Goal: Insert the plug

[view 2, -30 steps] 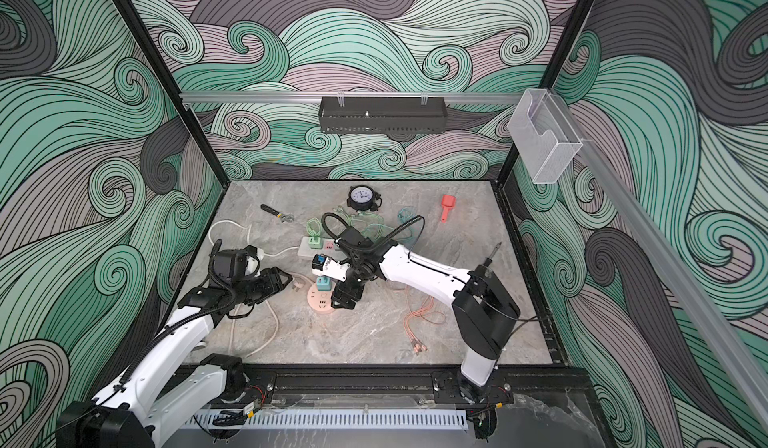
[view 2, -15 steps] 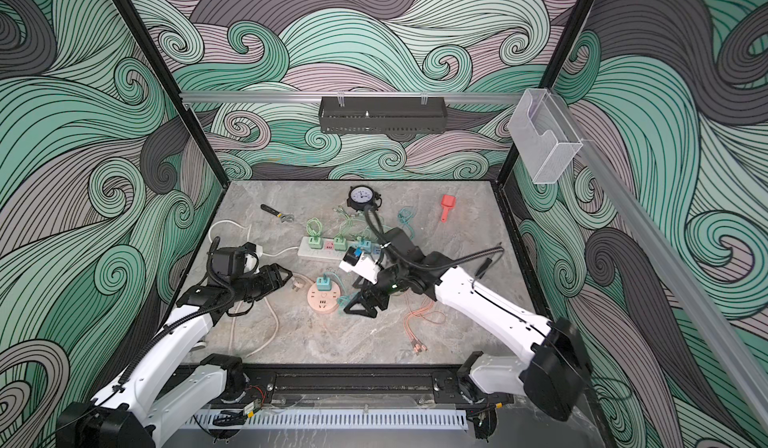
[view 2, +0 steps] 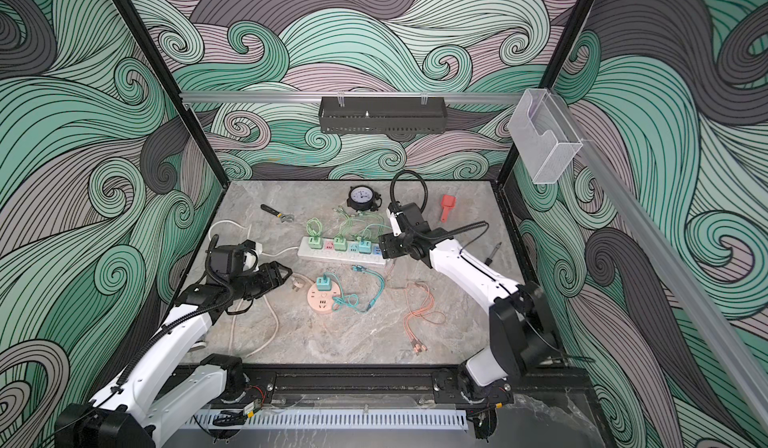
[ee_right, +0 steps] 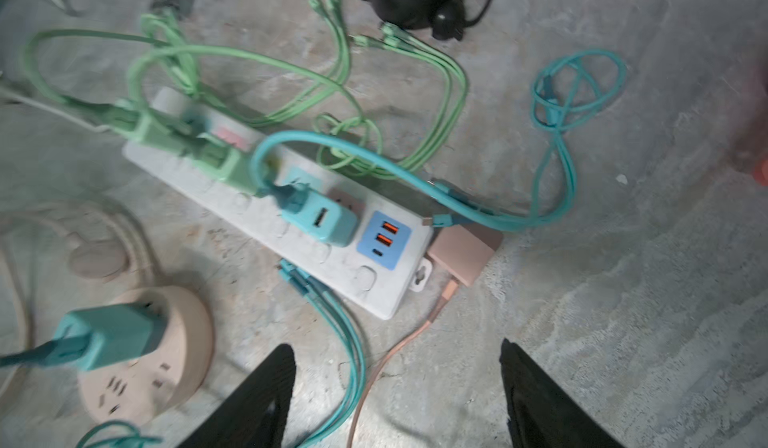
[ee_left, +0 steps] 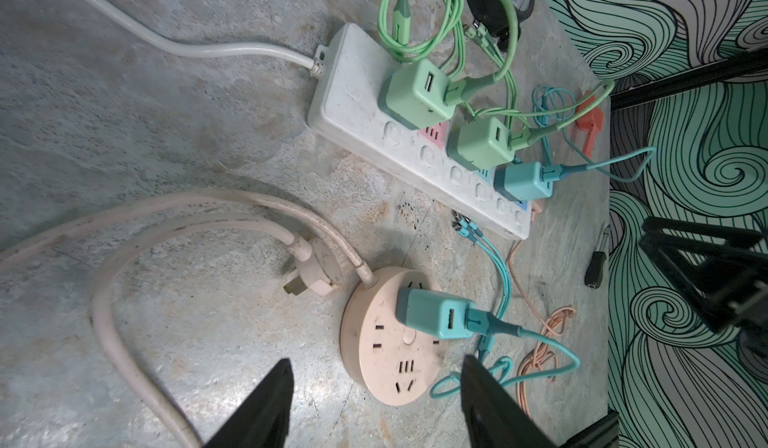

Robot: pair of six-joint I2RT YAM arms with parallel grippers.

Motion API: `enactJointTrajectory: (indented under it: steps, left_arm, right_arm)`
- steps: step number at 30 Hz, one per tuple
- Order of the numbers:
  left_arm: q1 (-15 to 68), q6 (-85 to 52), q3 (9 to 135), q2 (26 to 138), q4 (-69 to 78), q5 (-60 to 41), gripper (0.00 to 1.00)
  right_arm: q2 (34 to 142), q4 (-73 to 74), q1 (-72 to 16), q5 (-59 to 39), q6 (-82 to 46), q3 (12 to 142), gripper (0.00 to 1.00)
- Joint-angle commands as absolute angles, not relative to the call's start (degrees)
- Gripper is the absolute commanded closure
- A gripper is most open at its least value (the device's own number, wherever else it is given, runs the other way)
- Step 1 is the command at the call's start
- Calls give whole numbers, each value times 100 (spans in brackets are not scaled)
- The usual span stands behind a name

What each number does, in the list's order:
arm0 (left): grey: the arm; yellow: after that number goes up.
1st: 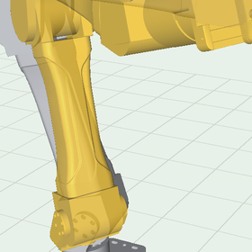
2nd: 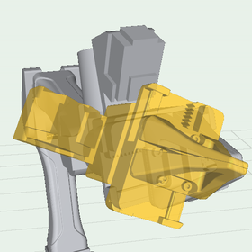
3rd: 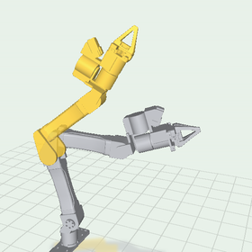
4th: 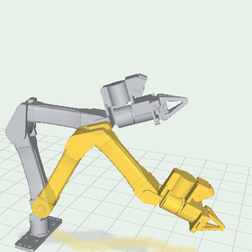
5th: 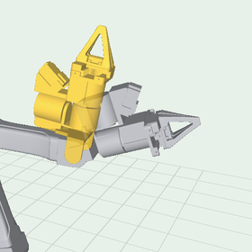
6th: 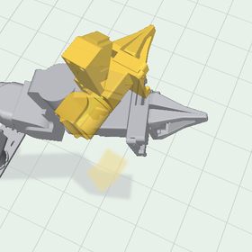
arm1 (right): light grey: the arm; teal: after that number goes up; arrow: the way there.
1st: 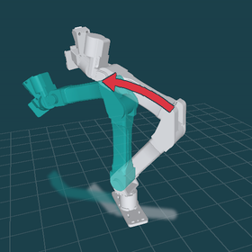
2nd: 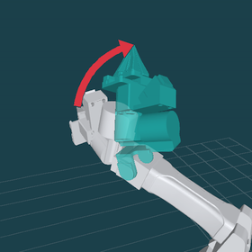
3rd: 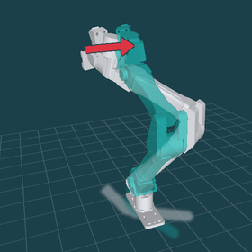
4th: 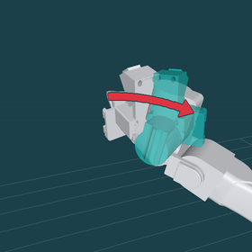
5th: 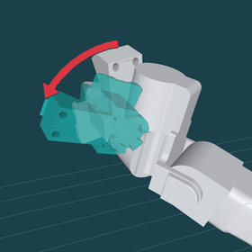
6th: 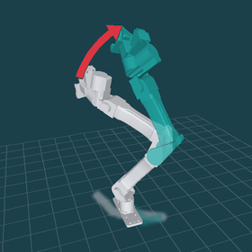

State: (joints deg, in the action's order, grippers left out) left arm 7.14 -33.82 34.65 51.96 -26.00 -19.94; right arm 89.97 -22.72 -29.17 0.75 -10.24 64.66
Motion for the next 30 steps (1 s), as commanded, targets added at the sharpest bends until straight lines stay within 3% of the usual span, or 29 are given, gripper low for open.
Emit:
enactJointTrajectory:
  steps: [1,15,30]
  left_arm:
    - [676,-3262,3667,5118,-2755,-2048,33]
    - [668,-3262,3658,5042,-2765,-2039,34]
    - [668,-3261,3655,5076,-2742,-2065,33]
  right_arm:
    - [9417,-2462,-2859,891,-1484,6750,23]
    - [10730,-2092,-2660,976,-2305,7090,38]
    - [11363,-1937,-2650,683,-2457,7374,41]
